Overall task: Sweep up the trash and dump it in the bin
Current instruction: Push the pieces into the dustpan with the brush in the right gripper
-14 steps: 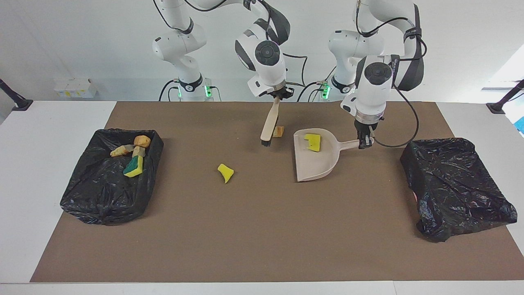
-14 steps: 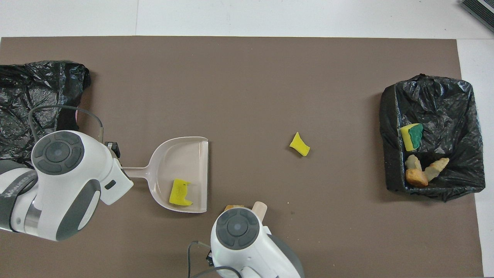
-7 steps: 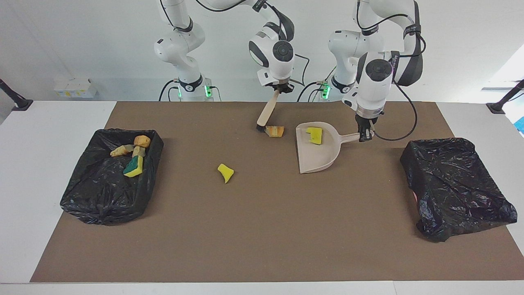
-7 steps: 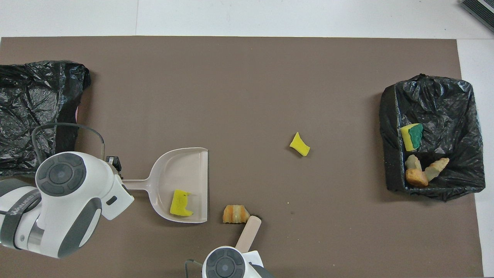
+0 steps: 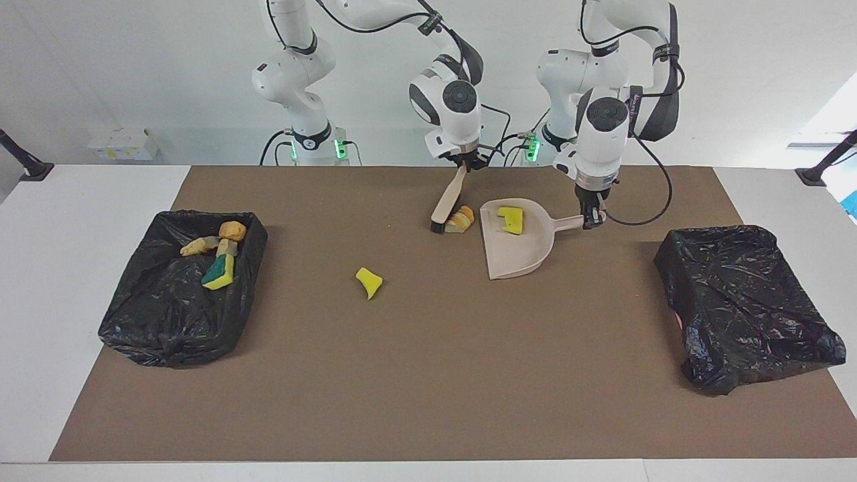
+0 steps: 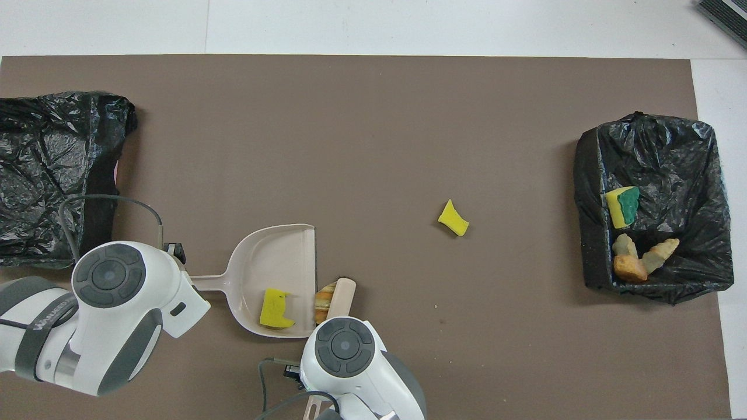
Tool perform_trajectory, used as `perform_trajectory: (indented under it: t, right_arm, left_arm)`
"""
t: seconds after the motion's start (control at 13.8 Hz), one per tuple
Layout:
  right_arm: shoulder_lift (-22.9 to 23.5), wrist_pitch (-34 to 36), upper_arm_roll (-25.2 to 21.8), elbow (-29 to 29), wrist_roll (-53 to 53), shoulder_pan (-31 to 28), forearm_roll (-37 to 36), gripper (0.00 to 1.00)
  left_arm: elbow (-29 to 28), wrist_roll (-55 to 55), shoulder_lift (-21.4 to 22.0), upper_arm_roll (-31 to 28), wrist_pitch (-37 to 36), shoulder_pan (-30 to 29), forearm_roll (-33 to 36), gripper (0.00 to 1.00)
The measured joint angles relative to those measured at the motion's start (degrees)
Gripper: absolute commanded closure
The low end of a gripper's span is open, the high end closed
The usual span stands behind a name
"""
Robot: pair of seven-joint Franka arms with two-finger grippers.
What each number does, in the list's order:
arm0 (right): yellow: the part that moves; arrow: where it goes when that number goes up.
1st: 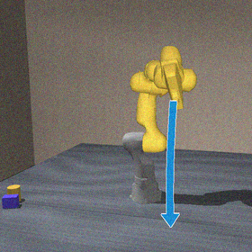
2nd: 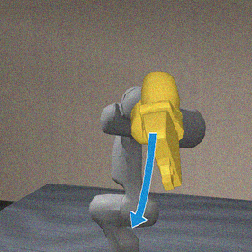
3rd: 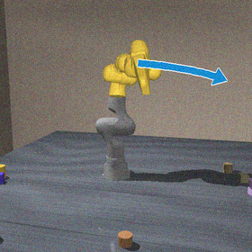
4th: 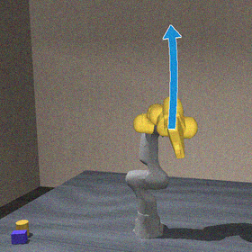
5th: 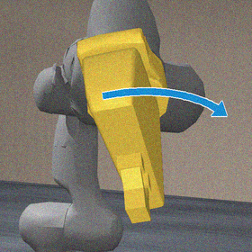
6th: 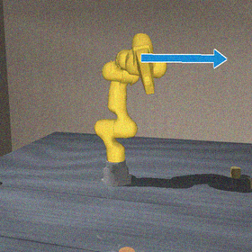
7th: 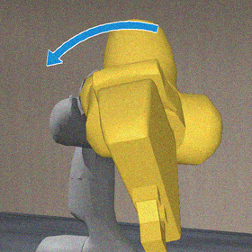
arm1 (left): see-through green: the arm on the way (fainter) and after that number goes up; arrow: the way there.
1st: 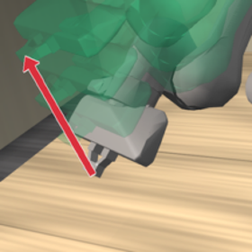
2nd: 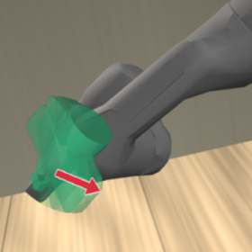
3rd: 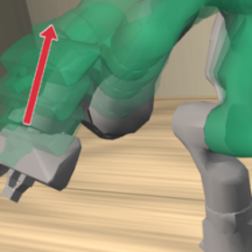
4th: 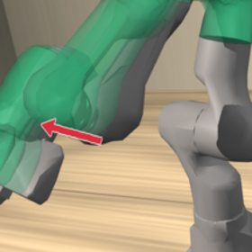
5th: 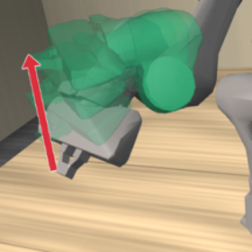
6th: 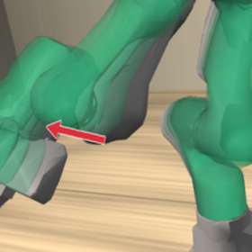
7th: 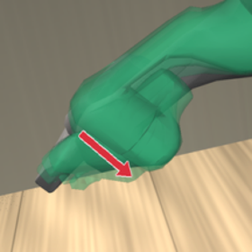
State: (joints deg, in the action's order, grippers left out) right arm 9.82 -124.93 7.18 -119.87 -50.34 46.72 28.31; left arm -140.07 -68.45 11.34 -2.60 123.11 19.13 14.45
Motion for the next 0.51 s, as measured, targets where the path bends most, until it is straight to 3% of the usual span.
perform_trajectory:
  t: [0.29,0.51]
  right_arm:
    - [1.1,-7.9,0.4,2.3,7.4,0.5,10.9,1.0]
    - [2.5,-8.1,0.5,6.1,7.8,0.4,13.0,1.0]
  left_arm:
    - [-0.1,0.1,0.0,0.0,0.3,0.0,0.1,1.0]
    - [-0.6,2.1,-0.1,0.2,1.1,0.0,0.2,1.0]
